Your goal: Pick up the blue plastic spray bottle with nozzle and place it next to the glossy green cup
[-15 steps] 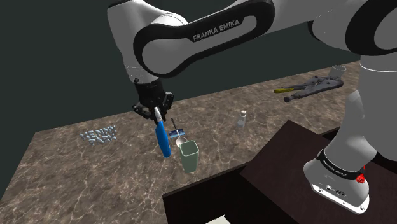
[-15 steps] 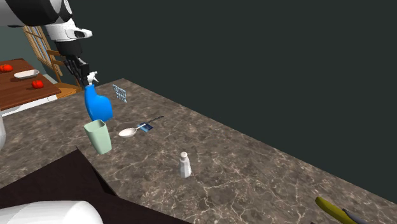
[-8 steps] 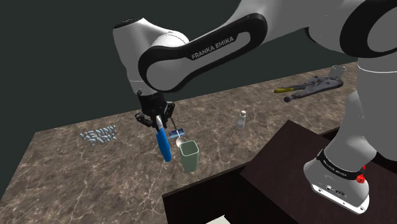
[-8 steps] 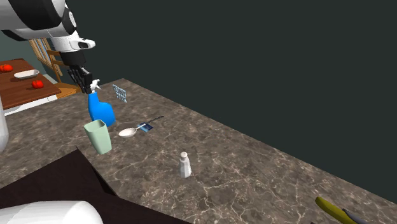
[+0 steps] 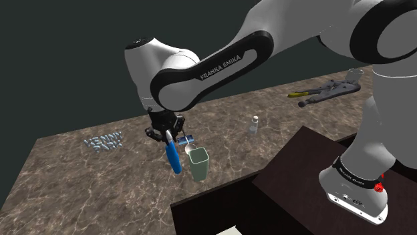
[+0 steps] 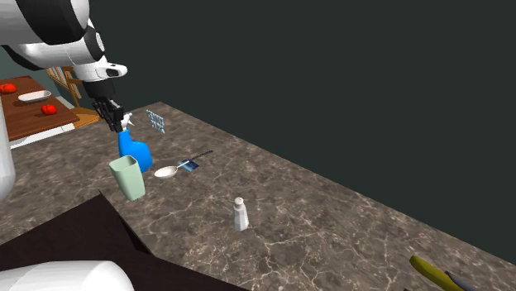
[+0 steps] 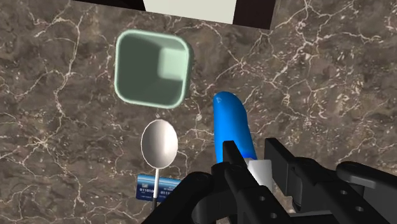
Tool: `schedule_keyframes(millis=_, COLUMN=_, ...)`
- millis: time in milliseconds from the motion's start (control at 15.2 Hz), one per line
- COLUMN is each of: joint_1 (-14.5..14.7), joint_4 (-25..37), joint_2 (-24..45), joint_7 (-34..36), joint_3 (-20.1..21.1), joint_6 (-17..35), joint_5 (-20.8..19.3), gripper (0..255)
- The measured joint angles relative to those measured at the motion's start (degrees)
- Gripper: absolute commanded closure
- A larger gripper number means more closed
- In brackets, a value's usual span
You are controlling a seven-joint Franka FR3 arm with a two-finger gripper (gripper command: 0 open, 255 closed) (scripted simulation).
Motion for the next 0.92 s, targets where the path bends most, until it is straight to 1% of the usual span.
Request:
schedule_keyframes(millis=330, joint_1=-0.05, joint_4=-0.12, joint_2=0.12, joint_7=-0.05, joint_3=-0.04, joint_6=0.27, joint_5=-0.02, gripper=255)
schedule_keyframes(millis=396, joint_1=-0.05, joint_4=-0.12, joint_2=0.12, joint_7=-0.05, joint_3=-0.04, joint_6=0.27, joint_5=-0.02, gripper=0)
schedule_keyframes(millis=792, joint_1=-0.05, joint_4=-0.12, joint_2=0.11, joint_7=-0.05, joint_3=-0.04, joint_6=0.28, joint_5=-0.03, gripper=0)
schedule_keyframes(millis=924, joint_1=-0.12, joint_4=1.08, joint_2=-0.67, joint_7=-0.28, joint_3=0.06, joint_6=-1.65, joint_5=0.19, gripper=0)
